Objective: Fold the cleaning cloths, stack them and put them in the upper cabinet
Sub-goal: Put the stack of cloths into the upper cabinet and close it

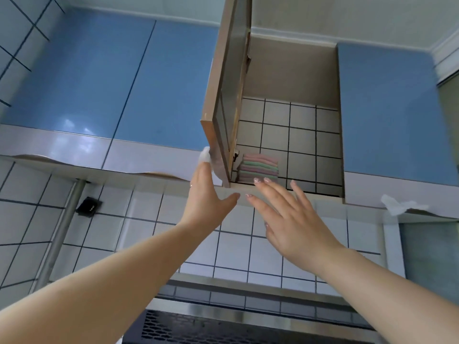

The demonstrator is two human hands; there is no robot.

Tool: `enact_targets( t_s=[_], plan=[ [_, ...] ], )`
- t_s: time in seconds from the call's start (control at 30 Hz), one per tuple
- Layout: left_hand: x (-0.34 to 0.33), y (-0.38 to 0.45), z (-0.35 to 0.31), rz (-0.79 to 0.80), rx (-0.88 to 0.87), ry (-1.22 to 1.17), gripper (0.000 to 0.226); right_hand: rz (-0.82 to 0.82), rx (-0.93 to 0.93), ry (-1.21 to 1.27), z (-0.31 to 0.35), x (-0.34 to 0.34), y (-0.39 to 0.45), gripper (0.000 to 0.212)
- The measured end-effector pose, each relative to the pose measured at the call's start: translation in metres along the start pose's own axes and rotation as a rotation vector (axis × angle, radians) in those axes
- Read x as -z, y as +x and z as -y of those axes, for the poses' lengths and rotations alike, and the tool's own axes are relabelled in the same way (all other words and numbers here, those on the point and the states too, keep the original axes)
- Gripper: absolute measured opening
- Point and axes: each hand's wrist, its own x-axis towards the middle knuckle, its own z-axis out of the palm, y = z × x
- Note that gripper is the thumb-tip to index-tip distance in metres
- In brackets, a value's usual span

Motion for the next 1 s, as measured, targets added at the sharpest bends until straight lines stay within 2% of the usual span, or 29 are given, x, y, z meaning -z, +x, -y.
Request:
enact_targets(
  t_s=[0.07,0.17,0.37,0.6,0.8,1.0],
  plan=[
    [-0.006,-0.001,-0.001,-0.006,-0.015,0.024,0.073,0.020,0.023,-0.003,-0.003,0.003,-0.009,0.072],
    [-0.013,0.000,-0.004,-0.010,-0.097,0.059,0.080,0.038,0.056,-0.009,-0.006,0.009,-0.023,0.071],
    [-0.036,0.004,-0.007,0.078,-0.281,0.215,0.091,0.032,0.095,0.005,-0.011,0.020,-0.031,0.062],
    [-0.083,0.010,-0.014,0.085,-0.389,0.411,0.087,0.017,0.062,-0.043,-0.030,0.024,-0.020,0.063],
    [-0.126,0.012,-0.024,0.137,-0.437,0.556,0.087,0.093,-0.070,-0.142,-0.059,0.002,-0.020,0.067],
    [-0.184,0.019,-0.018,0.114,-0.456,0.680,0.083,0.225,-0.243,-0.196,-0.101,-0.044,-0.037,0.076]
  ],
)
